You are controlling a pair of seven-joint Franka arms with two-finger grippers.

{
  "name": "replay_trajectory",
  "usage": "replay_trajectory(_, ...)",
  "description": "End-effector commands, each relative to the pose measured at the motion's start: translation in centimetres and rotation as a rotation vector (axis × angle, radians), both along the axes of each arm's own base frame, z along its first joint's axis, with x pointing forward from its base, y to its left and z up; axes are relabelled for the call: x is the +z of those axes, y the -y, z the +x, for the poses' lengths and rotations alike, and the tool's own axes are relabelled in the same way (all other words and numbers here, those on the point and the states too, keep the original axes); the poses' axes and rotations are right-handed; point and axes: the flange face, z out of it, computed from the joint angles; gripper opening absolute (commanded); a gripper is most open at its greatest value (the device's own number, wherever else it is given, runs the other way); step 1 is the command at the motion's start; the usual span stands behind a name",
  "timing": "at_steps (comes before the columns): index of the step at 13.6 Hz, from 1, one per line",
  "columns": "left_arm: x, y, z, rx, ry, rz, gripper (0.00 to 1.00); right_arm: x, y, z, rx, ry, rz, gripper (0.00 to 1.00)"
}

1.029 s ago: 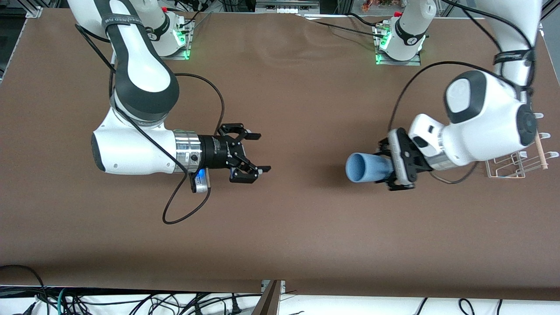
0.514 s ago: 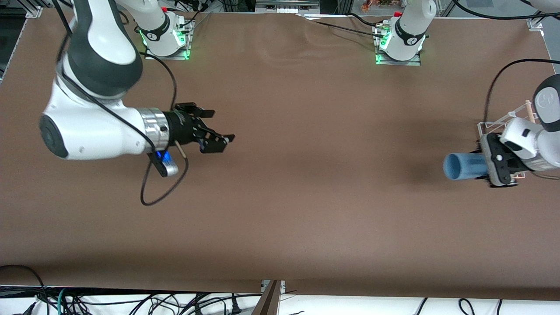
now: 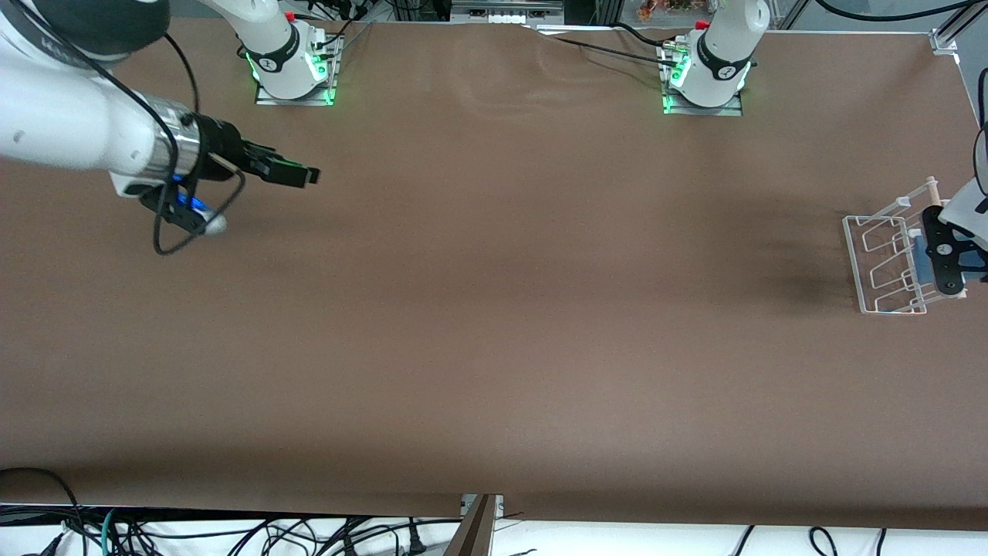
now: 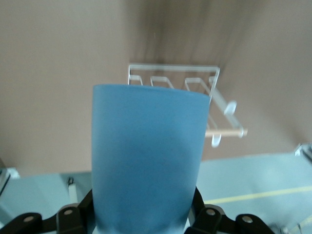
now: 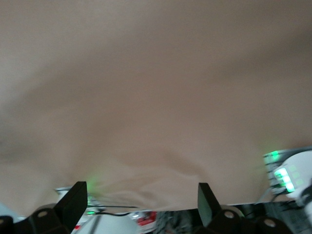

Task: Transfer cup to left arm and place on rack
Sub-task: 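Lower the cup into the wire rack with the left gripper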

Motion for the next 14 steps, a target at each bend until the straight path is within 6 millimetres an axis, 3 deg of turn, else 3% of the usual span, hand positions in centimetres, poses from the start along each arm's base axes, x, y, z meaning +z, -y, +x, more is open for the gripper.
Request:
replay_trajectory(1,-2.0,-1.6,-1.0,-0.101,-0.034,0.125,0.0,0.0,2.9,-2.3,0.182,0.101,-0.055,1.0)
replay_trajectory(3,-4.1,-2.1,-1.4,-0.173,-0.088,0.237,0.0,-0.2,5.5,-1.7,0.315,0.154,-0.083,1.0)
replay_trajectory(5,-5.2,-2.3,-1.1,-0.185,-0.037,0.267,0.0,-0.3,7.2,-1.2,0.403,0.192,-0.118,1.0)
replay_trajectory(9,-7.9,-3.0,-1.3,-0.274,-0.003,0.42,0.0,0.4,8.1,0.2,0.502,0.285,-0.22,1.0)
replay_trajectory(12,-9.5,-2.4,-1.3,-0.338,0.056,0.46,0.0,1.7,7.9,1.3,0.538,0.335,-0.316,1.0)
replay_trajectory(14,-11.6,-2.0,-2.1,-0.38,0.043,0.517,0.0,2.0,8.1,1.7,0.533,0.342,-0.316,1.0)
